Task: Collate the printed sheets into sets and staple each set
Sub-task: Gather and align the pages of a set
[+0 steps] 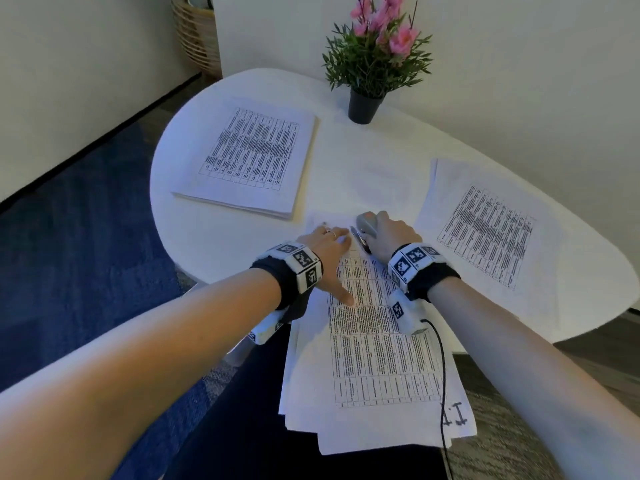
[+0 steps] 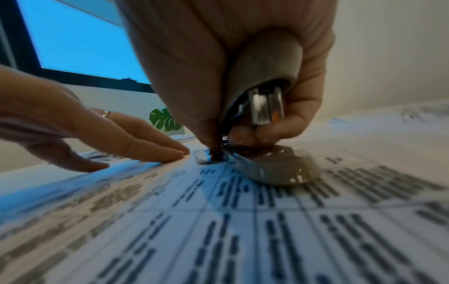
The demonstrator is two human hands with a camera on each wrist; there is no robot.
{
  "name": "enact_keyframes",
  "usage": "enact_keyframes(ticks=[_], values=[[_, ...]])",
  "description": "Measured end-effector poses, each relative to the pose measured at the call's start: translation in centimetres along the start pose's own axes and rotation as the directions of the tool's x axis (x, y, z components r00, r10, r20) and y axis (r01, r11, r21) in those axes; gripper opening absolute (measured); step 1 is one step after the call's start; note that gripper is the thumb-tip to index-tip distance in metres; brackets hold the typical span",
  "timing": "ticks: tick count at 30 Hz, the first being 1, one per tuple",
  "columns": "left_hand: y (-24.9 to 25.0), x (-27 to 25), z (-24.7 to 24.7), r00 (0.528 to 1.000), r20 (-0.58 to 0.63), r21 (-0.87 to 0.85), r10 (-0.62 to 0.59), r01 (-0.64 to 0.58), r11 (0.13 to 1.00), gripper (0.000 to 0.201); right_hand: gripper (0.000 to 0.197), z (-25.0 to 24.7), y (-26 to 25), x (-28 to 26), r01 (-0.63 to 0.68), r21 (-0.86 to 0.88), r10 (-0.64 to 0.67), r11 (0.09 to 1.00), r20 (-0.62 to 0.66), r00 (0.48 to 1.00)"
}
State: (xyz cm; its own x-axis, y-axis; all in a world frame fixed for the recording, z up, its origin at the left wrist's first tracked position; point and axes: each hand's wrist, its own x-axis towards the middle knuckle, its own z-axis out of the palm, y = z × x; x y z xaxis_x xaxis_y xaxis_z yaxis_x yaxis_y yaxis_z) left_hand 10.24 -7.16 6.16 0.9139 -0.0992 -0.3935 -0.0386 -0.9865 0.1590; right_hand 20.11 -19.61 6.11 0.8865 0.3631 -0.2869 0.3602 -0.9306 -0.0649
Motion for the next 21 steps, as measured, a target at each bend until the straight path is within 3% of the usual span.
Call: enact_keyframes(ticks=[3,11,16,21], values=[[-0.3,0.0,0.5,0.999,-0.038,-0.063,-0.022,0.019,0.998,0.124,0.042,-0.1,0.1,-0.2,0.018,-0.043,-0.019,0.999,-0.02,1.0],[0.0,0.2,0.4,0.999,-0.019,-0.006,-0.044,0.044,0.999,0.13,0.039,0.2,-1.4,0.2,-0.124,0.037,0.124,0.992,0.006,0.992],[0.2,0.2,0.2,0.999,-0.004,0.009,-0.048,0.048,0.999,0.128,0.036,-0.1,-1.4,0.8,-0.121,-0.006,0.121,0.993,-0.003,0.993],[0.2,0.4,0.1,0.999,-0.011,0.027,-0.049,0.05,0.998,0.126,0.032,0.2,-2.5,1.1,-0.217,0.145,0.215,0.965,0.032,0.976]])
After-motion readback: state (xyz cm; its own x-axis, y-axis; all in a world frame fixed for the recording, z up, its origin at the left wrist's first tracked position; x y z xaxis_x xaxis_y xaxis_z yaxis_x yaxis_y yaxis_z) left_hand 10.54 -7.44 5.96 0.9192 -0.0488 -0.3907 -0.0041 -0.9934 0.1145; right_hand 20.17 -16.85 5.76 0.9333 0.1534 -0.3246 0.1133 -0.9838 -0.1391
